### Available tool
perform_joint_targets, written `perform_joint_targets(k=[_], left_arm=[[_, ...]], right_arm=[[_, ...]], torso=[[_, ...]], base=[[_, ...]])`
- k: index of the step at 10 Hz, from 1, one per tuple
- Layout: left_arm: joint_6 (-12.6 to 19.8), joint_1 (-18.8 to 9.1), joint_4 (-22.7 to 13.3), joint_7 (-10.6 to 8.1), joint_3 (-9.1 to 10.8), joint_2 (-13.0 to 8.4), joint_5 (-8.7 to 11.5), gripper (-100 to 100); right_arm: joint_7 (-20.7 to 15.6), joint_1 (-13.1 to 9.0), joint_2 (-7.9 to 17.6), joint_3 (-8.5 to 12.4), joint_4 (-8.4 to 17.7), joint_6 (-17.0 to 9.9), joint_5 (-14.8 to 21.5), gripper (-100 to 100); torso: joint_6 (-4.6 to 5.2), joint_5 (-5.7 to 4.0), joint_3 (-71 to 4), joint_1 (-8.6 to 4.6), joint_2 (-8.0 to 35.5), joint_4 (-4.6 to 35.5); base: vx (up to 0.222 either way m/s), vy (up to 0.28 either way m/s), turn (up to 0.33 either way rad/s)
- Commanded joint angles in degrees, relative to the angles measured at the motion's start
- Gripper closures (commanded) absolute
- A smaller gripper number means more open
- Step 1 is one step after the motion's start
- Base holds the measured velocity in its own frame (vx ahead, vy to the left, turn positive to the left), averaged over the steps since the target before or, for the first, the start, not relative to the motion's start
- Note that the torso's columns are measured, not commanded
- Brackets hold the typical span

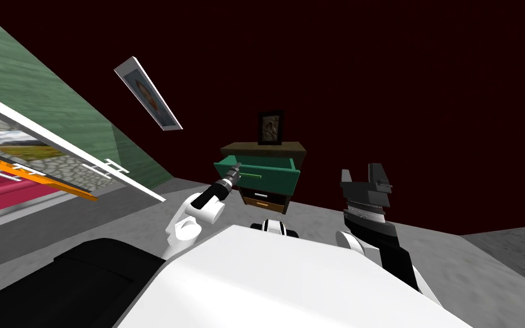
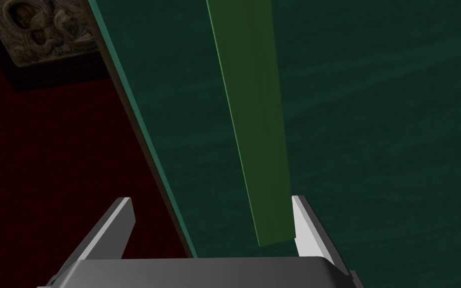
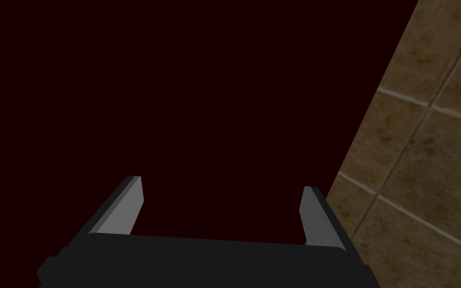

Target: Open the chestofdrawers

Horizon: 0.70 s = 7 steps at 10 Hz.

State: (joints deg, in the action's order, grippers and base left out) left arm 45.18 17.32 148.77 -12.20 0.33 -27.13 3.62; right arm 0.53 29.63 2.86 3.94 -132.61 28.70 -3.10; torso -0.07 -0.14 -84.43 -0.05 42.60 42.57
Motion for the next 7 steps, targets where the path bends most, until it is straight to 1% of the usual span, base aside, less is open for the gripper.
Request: perform_joint_targets(k=[1,2,7], left_arm=[[1.76,-1.02,0.26,-0.49,0.52,-0.65,0.70,-100],[2.20,-1.07,0.22,-0.60,0.55,-0.71,0.79,0],[2.47,-0.78,-0.13,-0.61,0.40,-0.69,0.84,0]], right_arm=[[0.00,0.00,0.00,0.00,0.00,0.00,0.00,0],[0.00,0.00,0.00,0.00,0.00,0.00,0.00,0],[0.00,0.00,0.00,0.00,0.00,0.00,0.00,0]], torso=[[-0.04,-0.10,0.03,-0.04,0.09,0.14],[0.00,-0.02,0.04,-0.06,0.04,0.02],[0.08,0.10,-0.13,0.00,-0.28,-0.24]], base=[[-0.006,-0.004,-0.007],[0.000,0.000,0.000],[0.000,0.000,0.000]])
